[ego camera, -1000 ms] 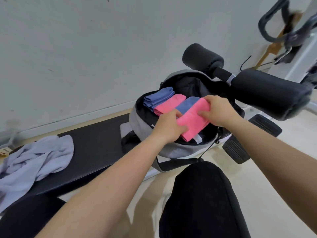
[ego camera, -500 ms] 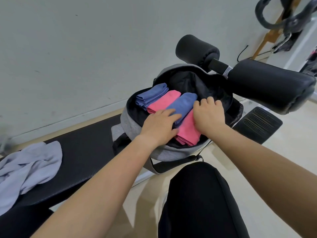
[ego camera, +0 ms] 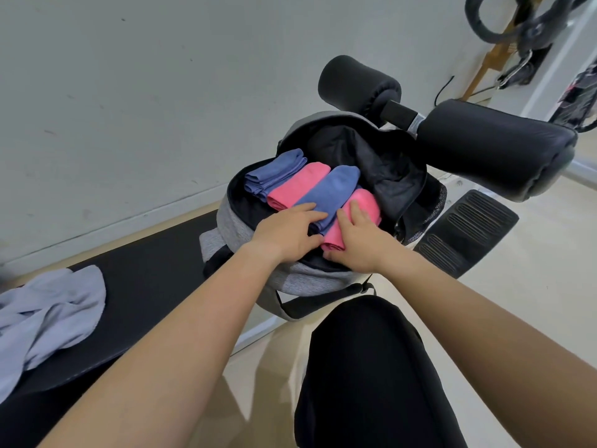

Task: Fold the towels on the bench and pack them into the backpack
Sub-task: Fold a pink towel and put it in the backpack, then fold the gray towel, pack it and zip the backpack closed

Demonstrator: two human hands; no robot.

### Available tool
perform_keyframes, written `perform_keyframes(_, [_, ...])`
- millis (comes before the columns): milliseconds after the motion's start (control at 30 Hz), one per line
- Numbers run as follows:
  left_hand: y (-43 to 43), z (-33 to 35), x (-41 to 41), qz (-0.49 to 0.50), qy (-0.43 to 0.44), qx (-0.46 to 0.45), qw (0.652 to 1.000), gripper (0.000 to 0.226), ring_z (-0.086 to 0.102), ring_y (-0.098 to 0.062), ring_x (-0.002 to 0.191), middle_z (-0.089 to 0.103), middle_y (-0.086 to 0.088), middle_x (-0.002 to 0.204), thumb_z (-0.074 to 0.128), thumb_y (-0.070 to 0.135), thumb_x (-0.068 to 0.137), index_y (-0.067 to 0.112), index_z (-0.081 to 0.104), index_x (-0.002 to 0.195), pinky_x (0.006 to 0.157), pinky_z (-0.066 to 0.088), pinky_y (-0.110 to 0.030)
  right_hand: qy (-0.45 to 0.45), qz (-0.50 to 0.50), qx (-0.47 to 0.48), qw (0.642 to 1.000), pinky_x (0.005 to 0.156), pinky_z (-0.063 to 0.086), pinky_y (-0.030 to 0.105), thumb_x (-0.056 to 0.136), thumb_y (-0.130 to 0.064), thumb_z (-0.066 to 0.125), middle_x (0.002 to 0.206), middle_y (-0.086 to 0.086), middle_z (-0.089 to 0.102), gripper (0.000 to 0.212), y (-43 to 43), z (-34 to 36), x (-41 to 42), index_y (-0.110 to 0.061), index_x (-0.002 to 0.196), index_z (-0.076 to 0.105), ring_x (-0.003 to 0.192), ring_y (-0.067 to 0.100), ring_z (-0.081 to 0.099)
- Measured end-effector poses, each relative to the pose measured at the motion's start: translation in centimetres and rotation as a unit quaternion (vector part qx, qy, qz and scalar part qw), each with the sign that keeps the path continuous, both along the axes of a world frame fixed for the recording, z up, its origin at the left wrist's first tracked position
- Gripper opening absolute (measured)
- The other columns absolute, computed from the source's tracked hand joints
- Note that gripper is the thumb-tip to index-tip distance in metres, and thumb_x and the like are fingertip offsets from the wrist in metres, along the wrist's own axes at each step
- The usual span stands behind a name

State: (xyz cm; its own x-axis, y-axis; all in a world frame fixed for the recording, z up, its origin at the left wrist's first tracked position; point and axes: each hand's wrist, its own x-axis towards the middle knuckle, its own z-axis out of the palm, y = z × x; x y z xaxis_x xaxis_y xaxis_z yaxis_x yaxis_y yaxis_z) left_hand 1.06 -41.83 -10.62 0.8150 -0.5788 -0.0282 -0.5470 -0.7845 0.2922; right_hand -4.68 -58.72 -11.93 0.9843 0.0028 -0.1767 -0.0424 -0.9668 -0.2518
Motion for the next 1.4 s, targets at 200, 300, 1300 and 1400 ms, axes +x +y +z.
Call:
perform_keyframes(200, [0.1,-0.1,0.3,-0.001,-0.001,0.006,1.000,0.056,0.033,-0.011,0.145,0.023,0.015,0.162,0.055,0.047,0.095,0.040,0.040,0.148,0.112,0.036,-0.038,-0.014,-0.033,-0.036,0.999,0.121,0.017,0.049,0.092,-0.056,0.054,0.162,0.021,-0.014,0.102,0.2,-1.0,0.9,-0.002,0.155,-0.007,0.151,0.036,-0.006])
perform_keyframes(300, [0.0,-0.1,0.4,-0.004,-0.003,0.012,1.000,0.054,0.034,-0.012,0.144,0.025,0.015,0.162,0.055,0.046,0.095,0.041,0.041,0.147,0.110,0.038,-0.040,-0.031,-0.068,-0.044,0.996,0.120,0.021,0.048,0.096,-0.050,0.050,0.162,0.023,-0.012,0.096,0.2,-1.0,1.5,0.002,0.153,-0.006,0.151,0.037,0.002])
perform_keyframes(1300, [7.1,5.0,-1.3,0.050,-0.025,-0.064,0.996,0.037,0.056,-0.017,0.124,0.063,0.007,0.134,0.053,0.031,0.096,0.030,0.061,0.132,0.102,0.046,-0.035,-0.094,0.026,0.039,0.994,0.104,0.029,0.051,0.094,-0.002,0.033,0.125,0.031,0.052,0.033,4.6,5.8,2.5,0.008,0.119,0.053,0.118,0.045,0.046])
perform_keyframes(1400, [11.3,6.3,-2.8,0.103,-0.032,-0.067,0.992,0.038,0.057,-0.019,0.124,0.062,0.002,0.136,0.053,0.029,0.096,0.025,0.060,0.133,0.103,0.045,-0.036,-0.135,0.043,0.085,0.986,0.096,0.038,0.047,0.103,-0.019,0.031,0.126,0.021,0.054,0.032,9.2,8.1,1.2,-0.001,0.119,0.053,0.114,0.037,0.049])
